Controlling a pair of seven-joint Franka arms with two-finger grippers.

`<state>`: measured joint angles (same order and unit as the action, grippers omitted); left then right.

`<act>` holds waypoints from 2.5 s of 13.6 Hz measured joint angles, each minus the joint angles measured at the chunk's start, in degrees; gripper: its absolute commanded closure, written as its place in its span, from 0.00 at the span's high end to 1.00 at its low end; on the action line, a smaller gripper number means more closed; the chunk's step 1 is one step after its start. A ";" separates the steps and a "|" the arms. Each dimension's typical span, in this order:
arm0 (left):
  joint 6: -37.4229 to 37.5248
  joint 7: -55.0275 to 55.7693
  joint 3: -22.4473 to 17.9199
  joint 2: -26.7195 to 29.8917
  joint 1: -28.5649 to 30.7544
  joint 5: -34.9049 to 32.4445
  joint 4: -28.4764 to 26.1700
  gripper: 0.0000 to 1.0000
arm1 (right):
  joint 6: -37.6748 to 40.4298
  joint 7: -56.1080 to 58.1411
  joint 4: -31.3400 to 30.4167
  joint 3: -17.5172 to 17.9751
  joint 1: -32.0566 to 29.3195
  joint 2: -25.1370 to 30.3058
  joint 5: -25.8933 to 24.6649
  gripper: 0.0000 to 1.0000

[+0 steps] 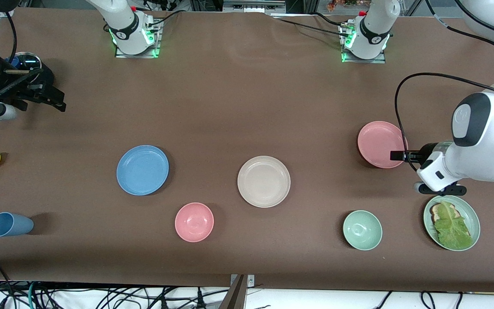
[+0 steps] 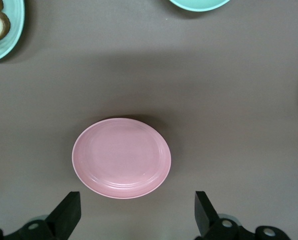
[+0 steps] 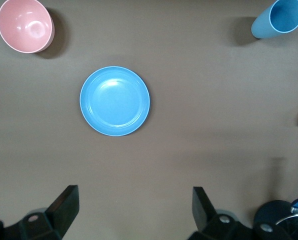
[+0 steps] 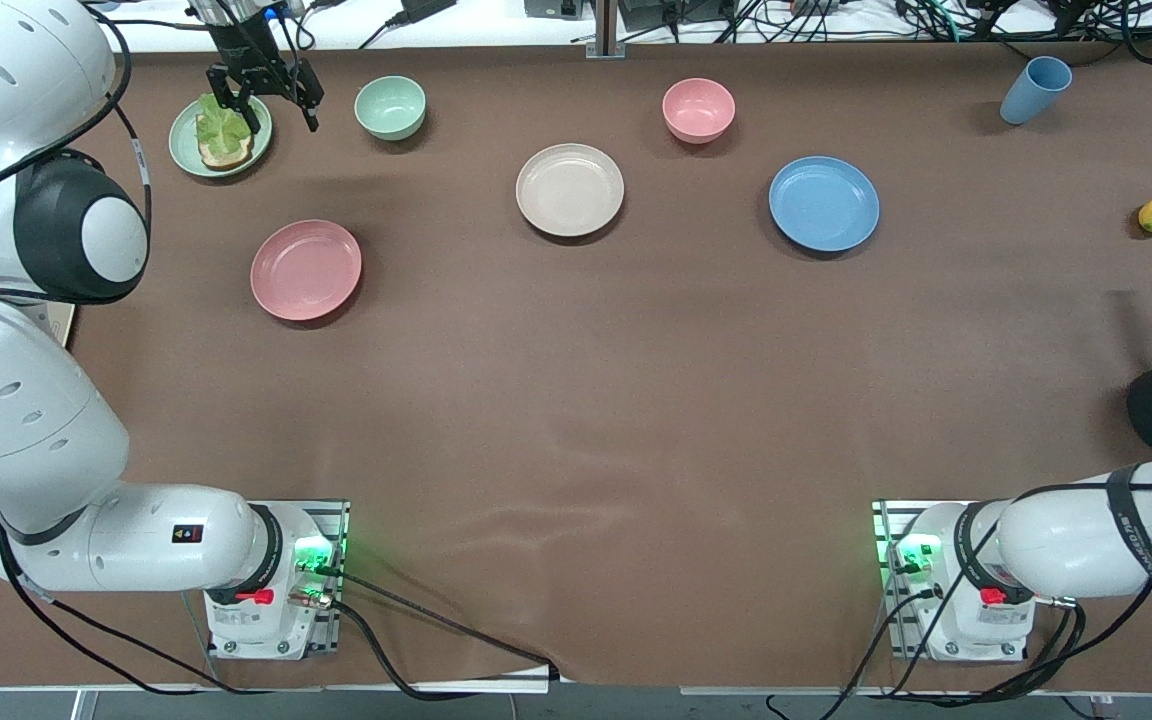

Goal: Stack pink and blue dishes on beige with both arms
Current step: 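Move the left gripper down to the rim of the pink plate, then close the left gripper on the pink plate rim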

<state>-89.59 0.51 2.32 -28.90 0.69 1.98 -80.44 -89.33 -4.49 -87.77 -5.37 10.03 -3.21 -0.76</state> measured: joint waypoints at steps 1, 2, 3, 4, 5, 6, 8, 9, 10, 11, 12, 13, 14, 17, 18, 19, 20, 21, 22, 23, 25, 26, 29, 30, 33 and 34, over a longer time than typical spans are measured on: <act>-0.14 -0.26 -0.05 -0.11 0.58 0.00 -0.20 1.00 | 0.00 0.00 0.00 0.00 0.00 0.00 0.00 1.00; -0.75 -1.77 -0.23 -0.10 1.38 0.00 -0.79 1.00 | 0.00 0.00 0.00 0.00 0.00 0.00 0.00 1.00; -2.20 -4.40 -1.00 -0.07 2.03 0.00 -1.85 1.00 | 0.00 0.00 0.00 0.00 0.00 0.00 0.00 1.00; -4.35 -7.45 -2.53 0.06 2.40 0.08 -3.55 1.00 | 0.00 0.00 0.00 0.00 0.00 0.00 0.00 1.00; -6.46 -10.02 -3.95 0.31 2.72 0.73 -5.59 1.00 | 0.00 0.00 0.00 -0.01 0.00 -0.01 0.00 1.00; -8.68 -12.30 -5.38 0.77 2.87 1.93 -8.06 1.00 | 0.00 0.00 0.00 0.00 0.00 -0.01 0.00 1.00; -14.15 -17.09 -8.21 2.24 2.79 4.68 -13.98 1.00 | 0.00 0.00 0.00 -0.01 0.00 -0.01 0.00 1.00; -16.97 -19.48 -9.27 3.04 2.76 5.85 -17.09 1.00 | 0.00 0.00 0.00 -0.01 0.00 -0.01 0.00 1.00; -19.43 -21.75 -10.24 3.73 2.72 7.09 -19.94 1.00 | 0.00 0.00 0.00 -0.01 0.00 -0.01 0.00 1.00; -21.45 -24.14 -11.13 4.15 2.70 8.36 -22.34 1.00 | 0.00 0.00 0.00 -0.01 0.00 -0.01 0.00 1.00; -23.49 -26.21 -11.84 4.42 2.69 9.26 -24.34 1.00 | 0.00 0.00 0.00 -0.01 0.00 -0.01 0.00 1.00; -25.45 -27.70 -12.36 4.64 2.68 9.87 -26.10 1.00 | 0.00 0.00 0.00 -0.01 0.00 -0.01 0.00 1.00; -27.10 -28.71 -12.67 4.94 2.67 10.52 -27.75 1.00 | 0.00 0.00 0.00 -0.01 0.00 -0.01 0.00 1.00; -31.68 -30.24 -12.92 5.92 2.65 11.87 -32.57 1.00 | 0.00 0.00 0.00 -0.01 0.00 -0.01 0.00 1.00; -33.53 -31.31 -12.96 6.16 2.65 13.05 -34.30 1.00 | 0.00 0.00 0.00 -0.01 0.00 -0.01 0.00 1.00; -35.36 -33.05 -13.03 6.29 2.65 14.79 -36.00 1.00 | 0.00 0.00 0.00 -0.01 0.00 -0.01 0.00 1.00; -37.05 -34.80 -13.12 6.34 2.65 16.40 -37.59 1.00 | 0.00 0.00 0.00 -0.01 0.00 -0.01 0.00 1.00; -38.36 -36.02 -13.25 6.36 2.65 17.37 -38.95 1.00 | 0.00 0.00 0.00 -0.01 0.00 -0.01 0.00 1.00; -39.14 -36.57 -13.37 6.37 2.65 17.60 -39.90 1.00 | 0.00 0.00 0.00 -0.01 0.00 -0.01 0.00 1.00; -39.56 -36.85 -13.47 6.38 2.65 17.64 -40.46 1.00 | 0.00 0.00 0.00 -0.01 0.00 -0.01 0.00 1.00; -39.74 -36.98 -13.56 6.44 2.66 17.64 -40.89 1.00 | 0.00 0.00 0.00 -0.01 0.00 -0.01 0.00 1.00; -39.76 -37.22 -13.57 6.44 2.68 17.64 -40.94 1.00 | 0.00 0.00 0.00 -0.01 0.00 -0.01 0.00 1.00; -40.67 -39.16 -13.66 6.41 2.78 19.14 -41.60 1.00 | 0.05 0.00 0.00 0.00 0.00 -0.01 0.00 1.00; -41.49 -39.57 -13.68 6.35 2.79 19.63 -42.10 1.00 | 0.07 0.00 0.00 -0.01 0.00 -0.01 0.00 1.00; -43.14 -40.72 -13.68 5.70 2.79 20.97 -43.26 1.00 | 0.11 0.00 0.00 0.00 0.00 -0.01 0.00 1.00; -43.27 -40.86 -13.68 5.37 2.79 21.25 -43.36 1.00 | 0.11 0.00 0.00 0.00 0.00 -0.01 0.00 1.00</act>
<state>-132.86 -40.35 -11.36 -23.53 3.48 23.23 -123.80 -89.23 -4.49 -87.77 -5.37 10.03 -3.22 -0.75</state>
